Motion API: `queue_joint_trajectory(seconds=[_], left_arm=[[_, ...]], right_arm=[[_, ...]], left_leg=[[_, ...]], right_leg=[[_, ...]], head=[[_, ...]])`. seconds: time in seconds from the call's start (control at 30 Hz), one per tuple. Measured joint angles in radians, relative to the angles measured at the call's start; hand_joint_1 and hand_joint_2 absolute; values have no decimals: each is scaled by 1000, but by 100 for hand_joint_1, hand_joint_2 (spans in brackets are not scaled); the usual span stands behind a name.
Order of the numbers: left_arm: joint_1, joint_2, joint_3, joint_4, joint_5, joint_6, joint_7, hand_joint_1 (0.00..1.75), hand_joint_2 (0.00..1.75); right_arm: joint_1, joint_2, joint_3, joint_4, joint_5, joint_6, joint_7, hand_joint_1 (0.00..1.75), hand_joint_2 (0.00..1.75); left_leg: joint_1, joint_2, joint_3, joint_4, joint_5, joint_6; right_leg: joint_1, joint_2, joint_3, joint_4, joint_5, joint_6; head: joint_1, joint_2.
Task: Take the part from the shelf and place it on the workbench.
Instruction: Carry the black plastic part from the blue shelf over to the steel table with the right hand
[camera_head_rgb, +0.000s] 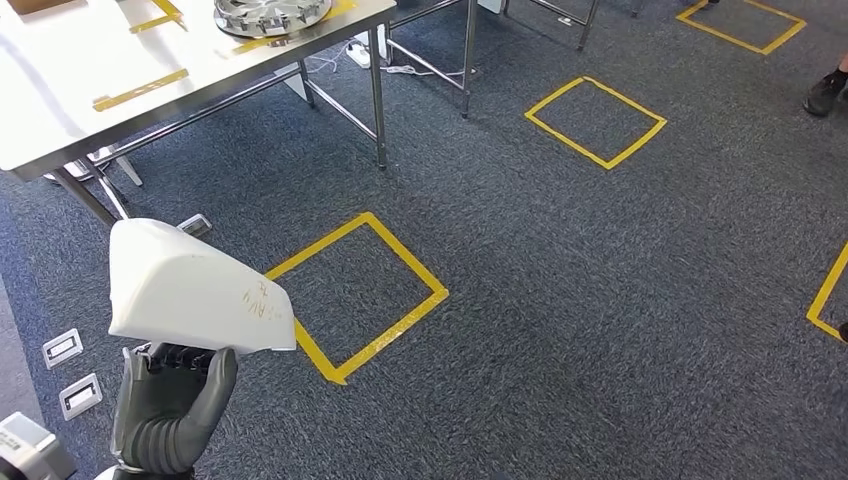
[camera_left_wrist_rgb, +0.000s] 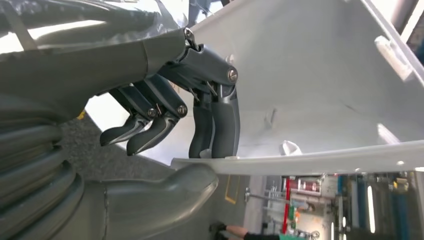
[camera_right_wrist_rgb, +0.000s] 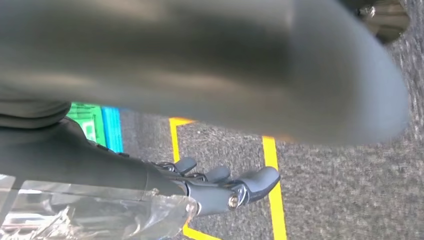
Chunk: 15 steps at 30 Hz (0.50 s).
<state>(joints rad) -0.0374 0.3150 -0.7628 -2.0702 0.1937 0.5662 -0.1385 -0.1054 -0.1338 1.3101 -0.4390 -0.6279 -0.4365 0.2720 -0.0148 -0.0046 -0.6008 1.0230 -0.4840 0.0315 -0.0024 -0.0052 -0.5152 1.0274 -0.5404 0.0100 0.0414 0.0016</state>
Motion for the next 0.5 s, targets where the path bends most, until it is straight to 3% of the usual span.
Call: queue_joint_trajectory(seconds=[0.07, 0.17, 0.2, 0.23, 0.27, 0.3, 0.33, 0.4, 0.5], left_arm=[[0, 1, 0, -1, -2, 1, 0, 175, 175], [0, 1, -1, -1, -3, 3, 1, 175, 175], [1, 1, -1, -1, -3, 4, 1, 175, 175], [1, 1, -1, -1, -3, 4, 2, 175, 175], [1, 1, -1, -1, -3, 5, 2, 175, 175], [1, 1, -1, -1, -3, 6, 3, 175, 175], [0, 1, -1, -1, -4, 6, 3, 175, 175], [-1, 1, -1, 0, -5, 7, 3, 175, 175], [0, 1, -1, -1, -6, 8, 3, 175, 175]], right_arm=[[-3, 0, 0, -1, 0, 0, 0, 0, 0], [-4, -2, 0, -2, 0, 1, 0, 0, 0], [-1, -3, 0, -2, 0, 2, 0, 0, 0], [1, -4, 0, -2, 0, 2, 0, 0, 0], [3, -4, 1, -2, 0, 3, 0, 0, 0], [3, -5, 1, -2, 0, 3, 0, 0, 0], [4, -5, 1, -2, 0, 3, 0, 0, 0], [3, -6, 1, -2, 0, 3, -1, 0, 0], [3, -6, 1, -2, 0, 3, -3, 0, 0]], left_leg=[[8, -1, 22, -15, -6, 2], [11, -2, 43, -18, -23, 4], [11, -3, 52, -17, -30, 2], [12, -3, 64, -17, -39, 1], [13, -4, 77, -17, -48, -2], [14, -4, 92, -17, -59, -5], [15, -4, 104, -16, -68, -10], [15, -4, 115, -15, -83, -22], [14, -4, 122, -8, -93, -39]], right_leg=[[0, 0, -26, 52, -21, 8], [-5, 1, -141, 224, -75, 22], [-5, 1, -172, 255, -73, 26], [-6, 1, -185, 249, -48, 28], [-6, 1, -180, 207, -5, 28], [-6, 1, -163, 143, 47, 27], [-4, 2, -147, 88, 81, 25], [0, 4, -127, 24, 100, 10], [1, 5, -116, 10, 89, -16]], head=[[2, 0], [5, 0], [5, 0], [5, 0], [6, 0], [6, 0], [4, 0], [4, 0], [2, 0]])
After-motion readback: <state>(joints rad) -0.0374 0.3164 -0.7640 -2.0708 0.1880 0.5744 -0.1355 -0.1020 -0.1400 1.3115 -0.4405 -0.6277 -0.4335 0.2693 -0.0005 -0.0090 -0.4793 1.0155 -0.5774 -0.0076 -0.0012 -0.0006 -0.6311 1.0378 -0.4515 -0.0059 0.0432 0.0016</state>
